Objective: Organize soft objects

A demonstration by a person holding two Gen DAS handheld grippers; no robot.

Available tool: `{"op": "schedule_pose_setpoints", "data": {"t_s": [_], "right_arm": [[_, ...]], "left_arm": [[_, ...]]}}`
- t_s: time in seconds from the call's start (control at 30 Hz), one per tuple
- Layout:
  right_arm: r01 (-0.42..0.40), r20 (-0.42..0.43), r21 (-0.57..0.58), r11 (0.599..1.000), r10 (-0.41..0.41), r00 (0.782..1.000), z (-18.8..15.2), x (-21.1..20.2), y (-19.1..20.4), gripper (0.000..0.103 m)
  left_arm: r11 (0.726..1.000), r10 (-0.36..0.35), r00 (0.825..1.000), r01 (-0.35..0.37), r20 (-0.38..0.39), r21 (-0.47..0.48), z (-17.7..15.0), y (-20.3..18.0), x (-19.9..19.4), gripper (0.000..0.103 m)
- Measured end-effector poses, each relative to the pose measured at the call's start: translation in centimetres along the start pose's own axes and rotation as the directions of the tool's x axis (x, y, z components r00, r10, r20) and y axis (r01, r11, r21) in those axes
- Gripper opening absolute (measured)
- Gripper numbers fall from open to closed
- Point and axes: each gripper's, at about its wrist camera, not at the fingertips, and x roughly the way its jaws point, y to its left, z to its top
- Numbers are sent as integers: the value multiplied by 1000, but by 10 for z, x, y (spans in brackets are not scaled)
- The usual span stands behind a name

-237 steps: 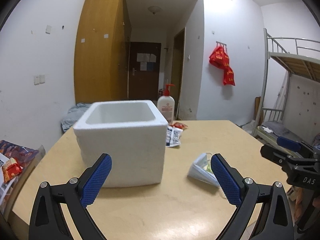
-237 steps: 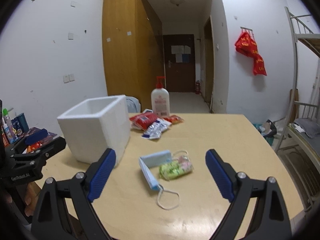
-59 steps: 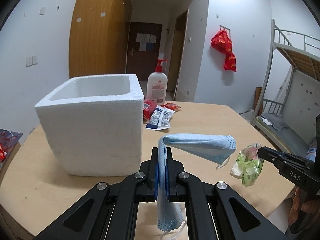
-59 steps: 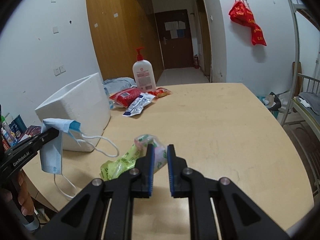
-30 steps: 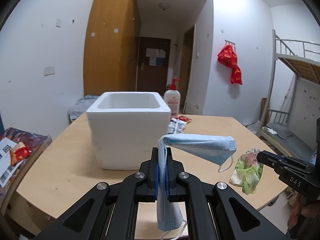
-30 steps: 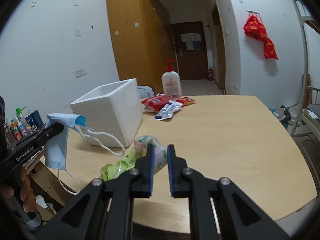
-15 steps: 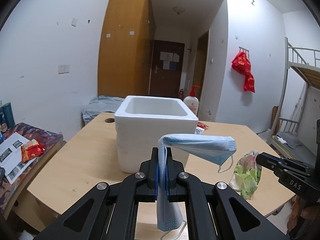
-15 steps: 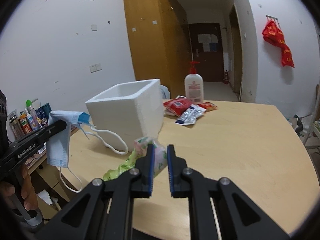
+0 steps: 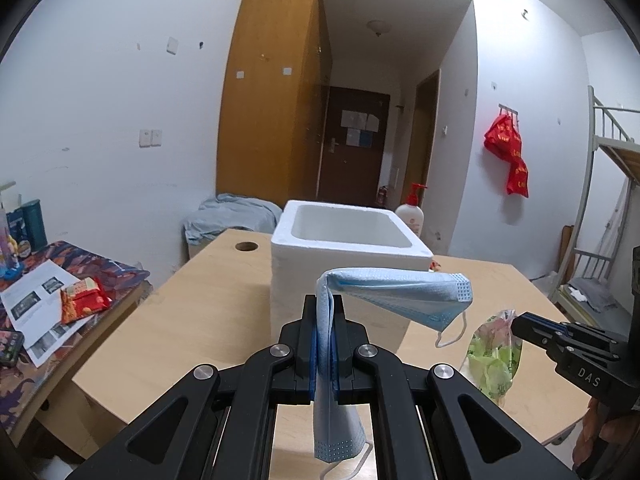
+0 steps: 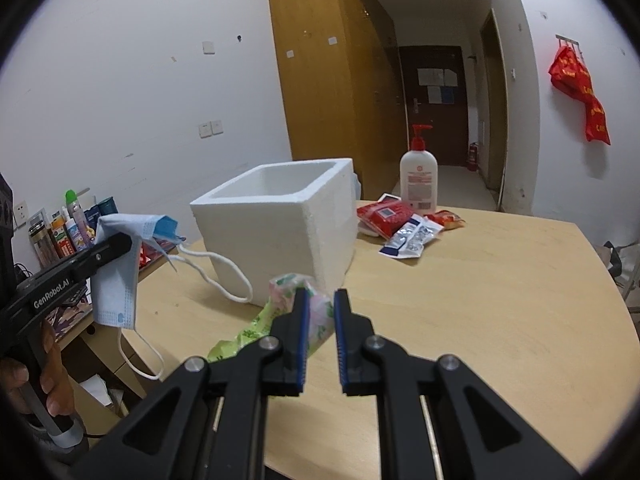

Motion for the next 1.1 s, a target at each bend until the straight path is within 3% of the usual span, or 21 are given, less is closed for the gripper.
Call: {"op": "schedule_pose_setpoints", "data": {"t_s": [0.37,0.8,0.9,0.97,1.1], "right_arm": [[-17,18,-33,999,18,1000,14,4,10,12],[-25,-74,-16,1000,24,997,-5,22,6,15],[-27,-111,-5,1000,27,993,-13,32,6,36],[-33,-128,-4,999,32,991,-18,36,6,61],[-34,-155,0,999,34,987,-28,44,8,68]], "left_arm": [[1000,17,1000,-17,11,-9,6,8,0,5],[1000,20,1000,-20,11,-14,8,10,6,5],[1000,21,1000,-20,14,-14,8,10,6,5],[1000,21,1000,-21,14,-12,9,9,7,5],[1000,20,999,-20,32,-11,17,9,5,5]]}}
